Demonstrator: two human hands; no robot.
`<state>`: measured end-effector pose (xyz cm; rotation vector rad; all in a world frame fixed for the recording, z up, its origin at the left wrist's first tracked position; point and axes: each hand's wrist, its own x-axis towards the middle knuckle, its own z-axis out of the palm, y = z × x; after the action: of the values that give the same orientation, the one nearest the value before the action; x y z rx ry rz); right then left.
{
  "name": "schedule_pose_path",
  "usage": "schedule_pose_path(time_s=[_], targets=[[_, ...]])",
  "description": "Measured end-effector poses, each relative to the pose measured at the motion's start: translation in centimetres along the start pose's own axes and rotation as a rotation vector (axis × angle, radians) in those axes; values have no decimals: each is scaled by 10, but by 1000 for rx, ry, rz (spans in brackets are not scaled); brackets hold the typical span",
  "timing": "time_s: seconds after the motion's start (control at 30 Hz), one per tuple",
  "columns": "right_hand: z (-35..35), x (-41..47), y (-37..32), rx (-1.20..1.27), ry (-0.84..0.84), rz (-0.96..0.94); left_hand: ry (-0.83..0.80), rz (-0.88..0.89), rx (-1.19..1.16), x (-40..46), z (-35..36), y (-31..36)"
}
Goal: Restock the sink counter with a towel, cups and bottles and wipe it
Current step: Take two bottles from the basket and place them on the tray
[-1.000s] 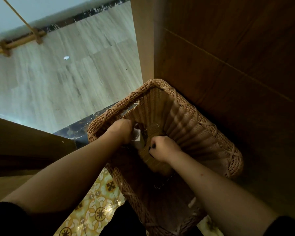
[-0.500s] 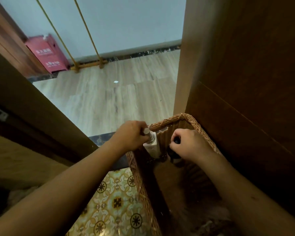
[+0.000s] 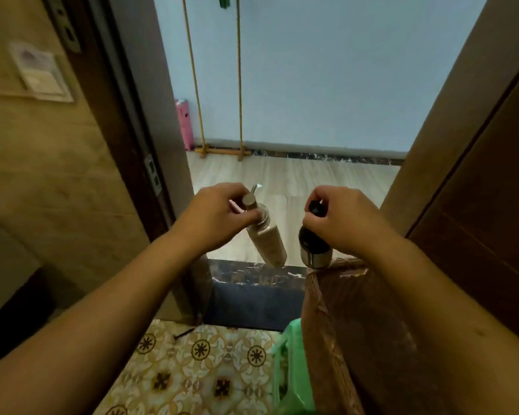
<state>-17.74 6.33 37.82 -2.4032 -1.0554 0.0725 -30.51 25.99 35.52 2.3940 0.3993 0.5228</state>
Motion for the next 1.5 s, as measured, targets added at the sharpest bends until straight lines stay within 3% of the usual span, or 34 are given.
schedule_pose_path(time_s=[0.27, 0.47, 0.83, 1.1, 1.5], targets=[[99, 5, -189, 8, -126, -240, 152, -200, 92, -121, -159, -113], [188, 5, -323, 28, -295, -397, 311, -461, 238, -225, -262, -192], [319, 17, -512, 42, -595, -729, 574, -880, 276, -376, -364, -290], [416, 75, -613, 112, -689, -931, 658, -1079, 319, -387, -421, -380], [513, 198, -738, 203, -765, -1056, 819, -1174, 362, -310, -525, -513]])
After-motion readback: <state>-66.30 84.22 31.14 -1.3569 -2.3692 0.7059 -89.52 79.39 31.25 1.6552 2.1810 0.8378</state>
